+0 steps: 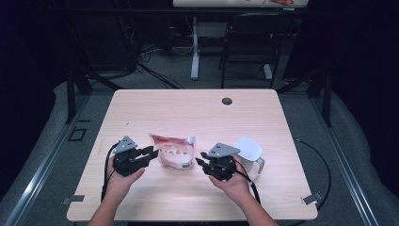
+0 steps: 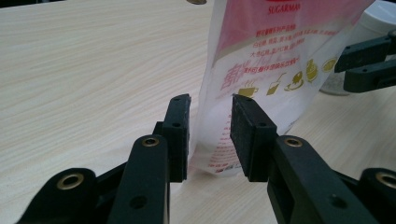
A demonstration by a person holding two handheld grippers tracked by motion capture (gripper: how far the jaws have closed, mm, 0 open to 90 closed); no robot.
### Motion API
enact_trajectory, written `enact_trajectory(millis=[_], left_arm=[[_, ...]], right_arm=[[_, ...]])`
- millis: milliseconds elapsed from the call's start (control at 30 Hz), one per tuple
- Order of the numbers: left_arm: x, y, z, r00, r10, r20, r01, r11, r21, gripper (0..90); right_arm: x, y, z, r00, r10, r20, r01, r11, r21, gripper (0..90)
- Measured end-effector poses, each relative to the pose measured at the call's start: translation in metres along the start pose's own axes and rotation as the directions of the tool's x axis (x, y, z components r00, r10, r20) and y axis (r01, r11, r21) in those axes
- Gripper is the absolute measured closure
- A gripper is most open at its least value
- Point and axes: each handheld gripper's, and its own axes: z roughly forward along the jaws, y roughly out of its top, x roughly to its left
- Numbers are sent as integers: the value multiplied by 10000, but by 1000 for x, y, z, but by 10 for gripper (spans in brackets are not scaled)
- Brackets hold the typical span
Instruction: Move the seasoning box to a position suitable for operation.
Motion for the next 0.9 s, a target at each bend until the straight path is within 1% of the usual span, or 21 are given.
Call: enact_trajectory(millis=[100,133,233,300,333,400,500,600,633,667,700,800,900], left_arm=[[0,0,0,10000,30,13,-30,10000,7,687],[0,0,0,10000,40,2,-40,10000,16,687],[0,0,0,10000,60,-24,-60,10000,13,698],[0,0,1,10000,32,87,-32,10000,13,704],[0,0,1,10000,32,87,-32,10000,13,710],[1,0,1,9998,-42,207,42,10000,-7,711],[1,0,2,9997,-48,243,48,10000,-12,712],[0,0,2,9995,0,301,1,10000,-18,699],[0,0,2,9994,-4,336,5,10000,-22,682],[-1,1,2,9993,35,365,-32,10000,-79,643],[-1,1,2,9993,35,365,-32,10000,-79,642],[-2,1,3,9993,104,355,-101,9999,-97,643],[-2,1,3,9994,141,322,-138,9999,-104,686]], right_arm=[[-1,2,1,10000,84,-13,-84,9999,-81,700],[-1,2,0,9999,124,84,-123,9999,-105,701],[-3,1,-2,9999,36,153,-35,10000,-81,700],[-4,2,-3,10000,65,75,-63,9998,-185,689],[-5,2,-2,10000,87,-16,-88,9994,-332,675],[-6,4,0,9996,204,-181,-211,9991,-372,668],[-4,9,6,9995,275,-165,-281,9989,-375,634],[-1,12,11,9994,242,-249,-251,9990,-381,624],[1,14,12,9993,227,-295,-239,9989,-396,614],[3,16,17,9991,163,-395,-183,9985,-515,578],[5,17,18,9993,111,-348,-129,9985,-523,567],[6,17,21,9991,140,-393,-161,9983,-557,574],[7,17,21,9992,190,-361,-209,9982,-553,635]])
